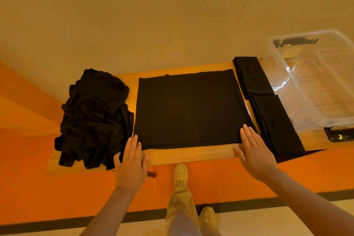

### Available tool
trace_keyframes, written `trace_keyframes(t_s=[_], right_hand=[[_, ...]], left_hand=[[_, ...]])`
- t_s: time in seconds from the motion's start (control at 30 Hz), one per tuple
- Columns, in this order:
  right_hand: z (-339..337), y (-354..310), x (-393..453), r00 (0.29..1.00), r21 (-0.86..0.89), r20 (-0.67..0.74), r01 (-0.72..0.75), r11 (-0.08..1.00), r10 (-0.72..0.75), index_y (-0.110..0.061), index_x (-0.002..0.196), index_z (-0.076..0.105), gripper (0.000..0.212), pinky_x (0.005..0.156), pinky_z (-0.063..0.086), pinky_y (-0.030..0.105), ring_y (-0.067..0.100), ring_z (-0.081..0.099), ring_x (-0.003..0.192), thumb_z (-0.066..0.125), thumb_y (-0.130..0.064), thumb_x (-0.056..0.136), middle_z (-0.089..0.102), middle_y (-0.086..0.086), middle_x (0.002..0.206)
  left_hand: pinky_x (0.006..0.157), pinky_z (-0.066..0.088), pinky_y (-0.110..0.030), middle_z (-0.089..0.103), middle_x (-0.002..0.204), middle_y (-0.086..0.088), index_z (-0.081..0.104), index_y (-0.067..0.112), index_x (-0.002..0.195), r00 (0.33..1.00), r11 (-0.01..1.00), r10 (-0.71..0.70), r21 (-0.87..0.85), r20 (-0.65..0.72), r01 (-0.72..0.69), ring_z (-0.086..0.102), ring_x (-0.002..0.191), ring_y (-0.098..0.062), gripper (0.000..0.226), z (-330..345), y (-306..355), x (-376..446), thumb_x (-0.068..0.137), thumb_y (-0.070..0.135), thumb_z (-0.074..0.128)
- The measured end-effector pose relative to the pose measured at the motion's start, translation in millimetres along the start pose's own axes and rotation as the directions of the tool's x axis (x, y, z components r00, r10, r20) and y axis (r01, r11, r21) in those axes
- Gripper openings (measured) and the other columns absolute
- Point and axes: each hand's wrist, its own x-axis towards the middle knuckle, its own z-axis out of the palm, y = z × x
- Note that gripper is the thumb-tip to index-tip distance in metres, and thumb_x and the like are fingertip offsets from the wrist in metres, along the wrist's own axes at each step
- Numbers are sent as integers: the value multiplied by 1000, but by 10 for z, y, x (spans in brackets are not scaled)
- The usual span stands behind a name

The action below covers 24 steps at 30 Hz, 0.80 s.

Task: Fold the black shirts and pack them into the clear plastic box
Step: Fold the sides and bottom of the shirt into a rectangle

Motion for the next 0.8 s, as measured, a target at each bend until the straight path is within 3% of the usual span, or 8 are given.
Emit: trace_keyframes(t_s=[0.2,0.27,0.37,0.4,0.5,0.6,0.67,0.8], right_hand=[[-41,192,-182,991,-185,-13,126,975,-130,-6,144,32,70,114,26,38,27,27,142,17,-56,97,34,14,151],[-20,274,-213,975,-236,-77,183,954,-206,-4,142,35,60,119,22,38,29,22,144,30,-45,99,38,17,148],[-13,330,-199,957,-274,-129,216,937,-259,0,132,51,80,99,44,45,34,36,135,83,1,58,52,21,137],[-62,307,-215,967,-278,-104,194,941,-230,0,127,57,87,91,49,45,36,49,126,86,7,45,56,21,132],[-65,320,-241,956,-296,-130,215,931,-263,-3,119,65,87,83,54,42,34,63,108,91,5,36,63,17,123],[-100,380,-275,933,-294,-177,254,921,-314,-4,112,69,83,78,56,42,32,66,99,93,3,32,67,15,112],[-124,415,-307,909,-275,-202,303,912,-363,-4,107,71,77,76,56,41,31,68,93,92,4,34,69,13,105],[-209,459,-367,865,-236,-245,384,893,-437,-4,96,74,62,73,57,39,26,69,83,93,1,37,71,10,92]], left_hand=[[100,30,-43,49,144,-8,53,10,135,987,984,161,86,-10,-159,43,133,-20,69,77,-257,-257,95,57,22],[90,36,-44,58,133,-8,61,11,127,969,965,231,149,-83,-217,53,120,-22,63,75,-370,-256,98,50,22],[83,37,-43,65,109,-5,73,11,104,913,935,325,230,-247,-271,56,101,-21,35,87,-435,-218,88,32,49],[82,35,-43,65,102,-4,73,12,98,892,924,354,251,-282,-287,55,97,-21,21,85,-440,-206,84,26,64],[82,32,-42,63,87,-3,71,14,88,891,920,360,264,-276,-290,55,88,-23,31,28,-422,-224,62,12,88],[82,32,-43,62,85,-1,72,15,85,846,904,414,259,-336,-340,58,87,-23,9,11,-442,-245,83,17,64],[82,32,-42,65,87,-1,73,16,87,836,896,438,241,-332,-373,61,87,-22,29,10,-466,-276,86,22,44],[79,32,-39,68,90,-2,74,14,92,821,881,472,213,-322,-423,62,87,-21,31,-24,-523,-333,87,19,43]])
